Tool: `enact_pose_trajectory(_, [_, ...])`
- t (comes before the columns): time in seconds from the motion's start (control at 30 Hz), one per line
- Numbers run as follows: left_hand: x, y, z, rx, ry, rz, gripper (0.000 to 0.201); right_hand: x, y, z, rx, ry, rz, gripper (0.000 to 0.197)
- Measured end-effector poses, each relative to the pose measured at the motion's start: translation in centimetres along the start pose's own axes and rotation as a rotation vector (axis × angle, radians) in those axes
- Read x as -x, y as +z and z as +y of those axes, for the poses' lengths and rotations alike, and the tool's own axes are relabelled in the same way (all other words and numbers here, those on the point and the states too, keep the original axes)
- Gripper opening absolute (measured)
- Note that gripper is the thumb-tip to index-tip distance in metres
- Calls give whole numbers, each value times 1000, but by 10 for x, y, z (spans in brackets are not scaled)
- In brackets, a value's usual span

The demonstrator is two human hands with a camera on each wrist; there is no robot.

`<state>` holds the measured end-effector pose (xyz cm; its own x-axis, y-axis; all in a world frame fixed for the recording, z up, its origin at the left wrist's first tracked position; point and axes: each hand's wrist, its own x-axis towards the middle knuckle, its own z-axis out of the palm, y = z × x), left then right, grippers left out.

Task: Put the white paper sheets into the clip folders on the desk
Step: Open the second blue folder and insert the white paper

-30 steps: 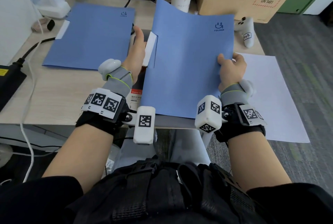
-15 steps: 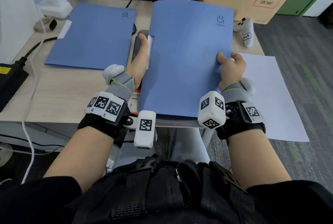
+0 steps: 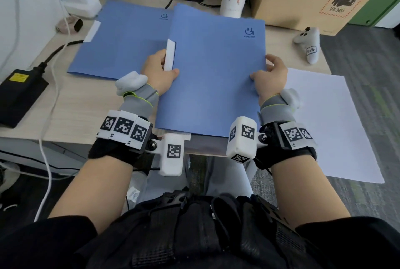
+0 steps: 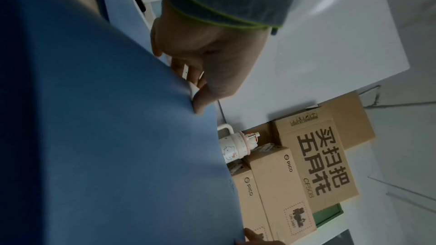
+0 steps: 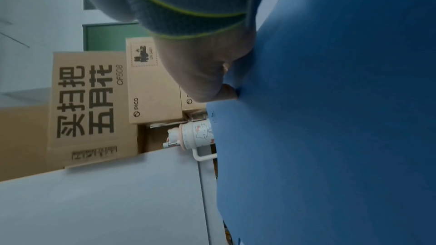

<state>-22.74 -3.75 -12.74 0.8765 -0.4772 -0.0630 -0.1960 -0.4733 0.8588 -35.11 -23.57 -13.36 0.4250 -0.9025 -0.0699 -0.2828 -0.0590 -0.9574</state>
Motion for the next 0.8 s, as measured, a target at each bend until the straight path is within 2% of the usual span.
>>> enact_pose_trajectory(0.1, [3,-13,-7,-263,-56,-4,34,6,19,-3,54,-15,-33,54])
enact_pose_trajectory(0.13, [6,-17,-11,-358,-88,-26,44,8,26,-4,72,-21,-39,54])
enact_pose_trajectory(0.2, [11,-20,-14,-428,-121,-69,64,10,31,-5,90,-40,-33,55])
enact_pose_trajectory(0.23, [13,-27,-18,-409,-148,-71,67,12,39,-5,102,-43,-36,54])
enact_pose_trajectory(0.33, [16,-44,-29,-344,-222,-73,69,16,53,-8,137,-47,-46,50])
enact_pose_trajectory(0.47, [9,-64,-38,-239,-209,-3,63,19,80,-17,167,-110,-108,42])
enact_pose_trajectory(0.6, [-14,-80,-59,-432,-174,116,26,21,114,-29,226,-144,-224,46])
enact_pose_trajectory(0.7, [-30,-94,-71,-505,-218,161,36,24,139,-41,291,-157,-276,54])
enact_pose_trajectory(0.8, [-43,-110,-77,-513,-216,184,47,23,161,-52,352,-181,-312,48])
